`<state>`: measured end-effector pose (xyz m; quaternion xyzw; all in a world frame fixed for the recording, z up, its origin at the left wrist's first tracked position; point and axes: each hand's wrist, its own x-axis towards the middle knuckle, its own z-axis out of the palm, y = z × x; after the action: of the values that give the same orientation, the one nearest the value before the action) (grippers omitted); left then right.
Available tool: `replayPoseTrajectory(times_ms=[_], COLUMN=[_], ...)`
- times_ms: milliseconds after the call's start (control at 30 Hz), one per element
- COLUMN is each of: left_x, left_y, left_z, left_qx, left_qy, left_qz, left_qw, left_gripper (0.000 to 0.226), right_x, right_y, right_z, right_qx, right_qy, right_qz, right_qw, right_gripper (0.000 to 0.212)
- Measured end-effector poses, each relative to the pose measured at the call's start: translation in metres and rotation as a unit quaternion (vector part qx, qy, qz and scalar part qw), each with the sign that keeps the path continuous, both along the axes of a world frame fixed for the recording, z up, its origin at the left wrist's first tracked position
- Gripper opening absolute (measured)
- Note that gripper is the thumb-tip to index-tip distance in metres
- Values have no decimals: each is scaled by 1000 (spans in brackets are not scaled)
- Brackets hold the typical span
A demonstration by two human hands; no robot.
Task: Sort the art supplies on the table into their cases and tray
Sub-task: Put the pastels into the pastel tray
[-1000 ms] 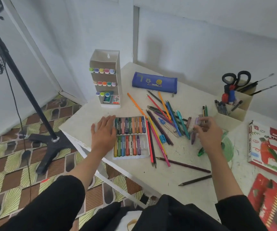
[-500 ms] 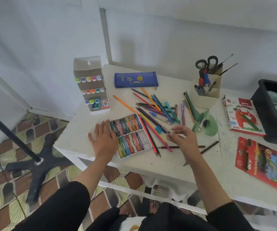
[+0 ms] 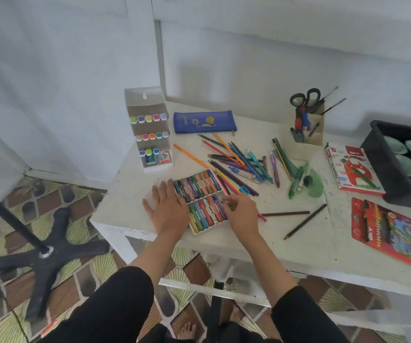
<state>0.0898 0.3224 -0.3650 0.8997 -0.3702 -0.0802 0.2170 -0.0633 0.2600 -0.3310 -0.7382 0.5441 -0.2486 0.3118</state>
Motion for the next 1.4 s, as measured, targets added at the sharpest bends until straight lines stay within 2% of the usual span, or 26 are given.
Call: replayPoseTrajectory(times_ms=[167,267,367,467,600,767,867,933,1000,1133,1233,1400], left_x=[1,1,0,1,1,1,2,1,1,1,1,1], left_y=[-1,-1,0,0,-1,-2,-2,-2,-3,-3,-2,-3], left_z=[-1,-1,0,0,0,-2,-2,-1,-1,-2,-2,1], left_qx=[-2,-2,-3,0,5,3,2,1,1,-5,-6,-8], left_qy=[-4,0,2,3,4,3,6,6,8,9,14,17], left_qz=[-5,-8,-11,-11,-12,-11,-7,-10,-10,-9,-8,-7], left_qw=[1000,1000,1000,1000,1000,1000,1000,1000,1000,1000,1000,1000], left_gripper=[51,51,51,51,52,52,53,53,53,53,53,52], right_x=[1,-1,-3,-9,-19,-30,-40,-44,-45,-40,-30,-16], right_y=[3,7,11,15,11,-19,-48,-71,-98,-141,-167,-188], right_z=[-12,-15,-24,-30,-28,-10,3,11,16,26,24,16], right_qx=[-51,-97,-251,-293,-287,-138,-153,-115,-92,-90,-55,-19], right_qy=[43,57,157,204,216,184,155,123,124,161,186,253], right_qz=[14,26,76,61,69,158,168,122,87,41,-5,-30], right_qw=[998,993,952,932,931,960,961,978,984,982,981,967], right_gripper=[23,16,8,25,37,63,43,28,22,23,27,37])
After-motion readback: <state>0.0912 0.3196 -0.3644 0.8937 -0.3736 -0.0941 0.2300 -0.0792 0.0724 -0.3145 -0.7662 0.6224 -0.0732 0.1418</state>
